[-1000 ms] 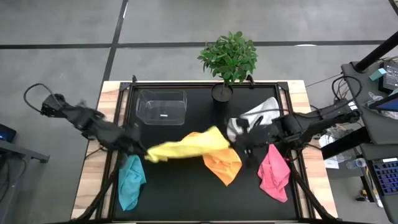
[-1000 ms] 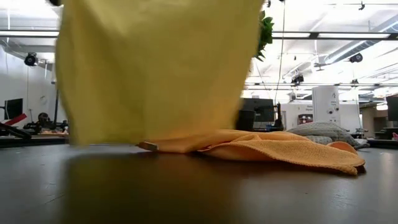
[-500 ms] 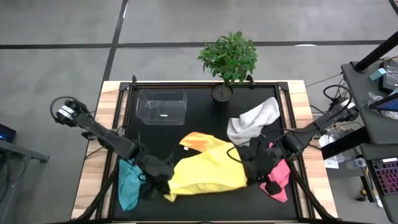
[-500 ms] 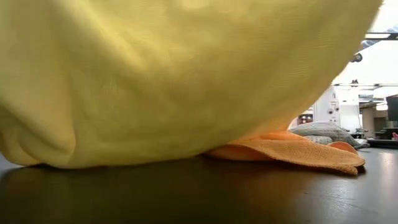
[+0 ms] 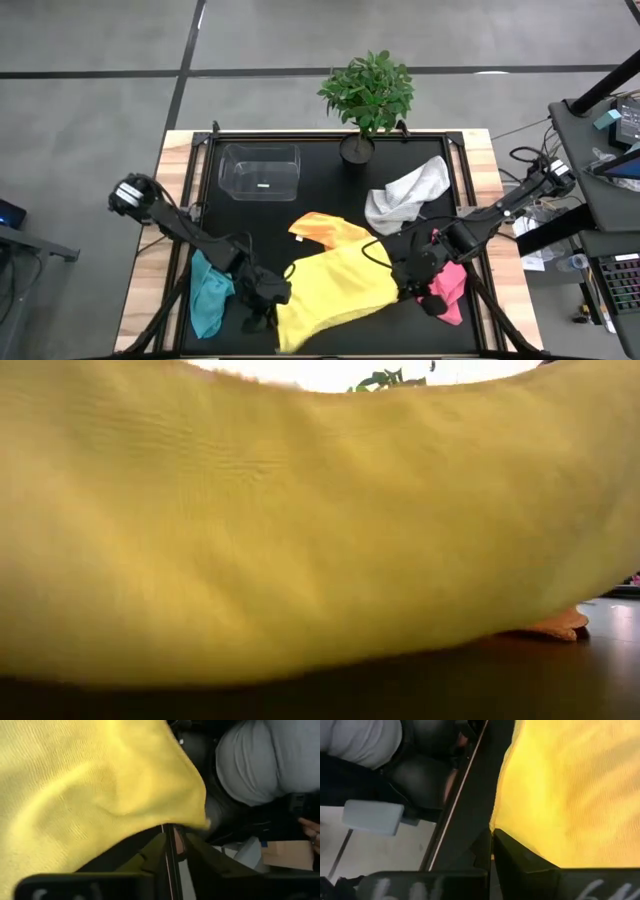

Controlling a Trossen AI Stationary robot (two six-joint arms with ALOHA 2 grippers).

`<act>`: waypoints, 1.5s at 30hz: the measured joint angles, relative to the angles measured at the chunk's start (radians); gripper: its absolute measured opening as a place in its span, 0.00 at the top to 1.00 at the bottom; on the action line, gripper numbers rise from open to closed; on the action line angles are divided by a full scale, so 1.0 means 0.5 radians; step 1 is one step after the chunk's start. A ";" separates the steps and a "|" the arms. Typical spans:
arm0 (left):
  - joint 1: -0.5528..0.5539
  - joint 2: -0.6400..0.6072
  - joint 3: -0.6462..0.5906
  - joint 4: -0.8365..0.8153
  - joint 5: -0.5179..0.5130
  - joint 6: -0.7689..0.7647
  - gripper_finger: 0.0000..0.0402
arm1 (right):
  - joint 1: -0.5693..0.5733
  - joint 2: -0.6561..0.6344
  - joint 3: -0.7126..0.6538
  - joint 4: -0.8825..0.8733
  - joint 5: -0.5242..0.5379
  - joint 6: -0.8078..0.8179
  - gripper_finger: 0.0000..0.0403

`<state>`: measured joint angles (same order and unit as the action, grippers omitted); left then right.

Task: Fold microfiber towels
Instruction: Fold the yellow towel

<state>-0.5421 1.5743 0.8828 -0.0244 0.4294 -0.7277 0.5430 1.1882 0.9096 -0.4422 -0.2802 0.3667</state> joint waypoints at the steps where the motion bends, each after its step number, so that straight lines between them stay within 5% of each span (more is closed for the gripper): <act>1: 0.010 -0.012 -0.003 -0.025 -0.001 0.002 0.80 | 0.000 0.003 0.000 0.035 0.001 -0.011 0.98; 5: 0.067 -0.077 -0.007 -0.218 -0.046 0.145 0.70 | -0.001 0.007 0.001 0.091 0.049 -0.055 0.98; 11: 0.192 -0.093 -0.048 -0.519 -0.657 0.460 0.68 | -0.007 0.007 0.000 0.087 0.168 -0.062 0.98; 15: 0.318 -0.087 -0.114 -0.509 -0.879 0.462 0.68 | -0.020 0.007 0.000 0.089 0.199 -0.052 0.98; 31: 0.390 -0.079 -0.383 0.003 -0.817 0.211 0.69 | -0.027 0.007 0.001 0.120 0.253 -0.053 0.98; 45: 0.388 0.060 -0.426 0.178 -0.808 0.105 0.97 | -0.027 0.007 -0.004 0.119 0.354 -0.089 0.98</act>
<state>-0.3481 1.6043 0.6697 0.0647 0.0254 -0.6750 0.5295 1.1915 0.9077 -0.3828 -0.1034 0.3222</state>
